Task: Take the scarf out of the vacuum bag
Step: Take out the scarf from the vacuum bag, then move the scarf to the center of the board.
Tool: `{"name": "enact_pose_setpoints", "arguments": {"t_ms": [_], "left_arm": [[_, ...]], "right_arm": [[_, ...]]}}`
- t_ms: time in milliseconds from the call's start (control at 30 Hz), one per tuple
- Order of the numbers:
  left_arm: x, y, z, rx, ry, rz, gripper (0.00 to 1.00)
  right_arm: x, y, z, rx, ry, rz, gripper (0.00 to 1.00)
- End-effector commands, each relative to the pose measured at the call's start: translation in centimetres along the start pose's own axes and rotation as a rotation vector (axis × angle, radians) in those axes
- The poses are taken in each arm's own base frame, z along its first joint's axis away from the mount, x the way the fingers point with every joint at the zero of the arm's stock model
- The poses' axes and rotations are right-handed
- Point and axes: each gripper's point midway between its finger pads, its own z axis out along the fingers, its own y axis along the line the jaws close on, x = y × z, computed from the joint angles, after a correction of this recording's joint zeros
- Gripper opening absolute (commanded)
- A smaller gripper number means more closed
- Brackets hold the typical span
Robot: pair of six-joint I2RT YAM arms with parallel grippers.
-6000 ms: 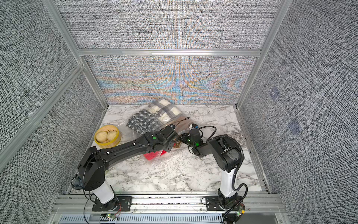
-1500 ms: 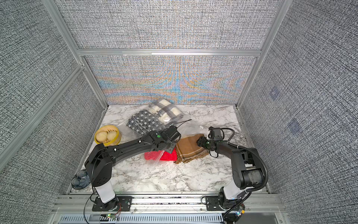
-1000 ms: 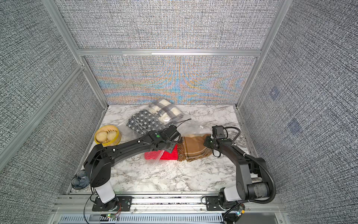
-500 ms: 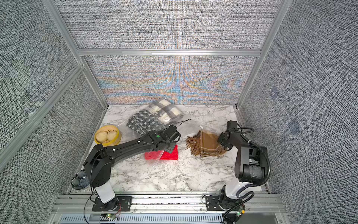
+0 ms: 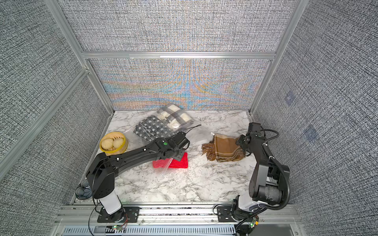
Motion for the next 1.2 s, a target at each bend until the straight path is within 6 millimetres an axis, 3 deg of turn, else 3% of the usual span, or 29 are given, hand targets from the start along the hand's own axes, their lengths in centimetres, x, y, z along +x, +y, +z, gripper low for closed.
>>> {"name": "enact_pose_setpoints", "arguments": {"t_ms": [0,100,233,267,300,333,467,600,767,967,1167], "left_arm": [[-0.3,0.3,-0.3,-0.008,-0.017,-0.004,0.09],[-0.3,0.2,-0.5,-0.004,-0.019,-0.007,0.09],[-0.4,0.3,-0.7,-0.004,-0.027,-0.009,0.09],[-0.4,0.3,-0.8,-0.004,-0.027,-0.009,0.09],[-0.4,0.3,-0.8,-0.004,-0.026,-0.008,0.09],[-0.4,0.4,-0.8,-0.004,-0.027,-0.008,0.09],[-0.5,0.5,-1.0,-0.007,-0.036,-0.007,0.09],[-0.6,0.5,-1.3,0.000,-0.042,-0.009,0.09],[-0.7,0.7,-1.7,0.000,-0.052,-0.014,0.09],[-0.8,0.8,-2.1,0.003,-0.064,-0.018,0.09],[-0.8,0.3,-2.6,0.029,-0.072,-0.011,0.09]], "right_arm": [[-0.8,-0.4,-2.2,0.011,-0.081,0.010,0.66],[0.9,1.1,-3.3,-0.093,-0.053,0.019,0.73],[3.9,3.4,-4.6,-0.214,0.003,0.006,0.74],[5.0,4.5,-4.9,-0.310,0.018,0.029,0.78],[5.4,5.3,-5.1,-0.401,0.010,0.071,0.93],[5.9,5.7,-5.0,-0.482,0.010,0.154,0.99],[6.4,5.2,-3.3,-0.612,0.080,0.351,0.99],[8.9,5.8,-1.6,-0.653,0.235,0.381,0.96],[12.0,4.9,-0.3,-0.520,0.208,0.324,0.96],[12.9,2.9,0.3,-0.434,0.116,0.430,0.94],[12.8,3.6,2.6,-0.453,0.166,0.473,0.82]]}}
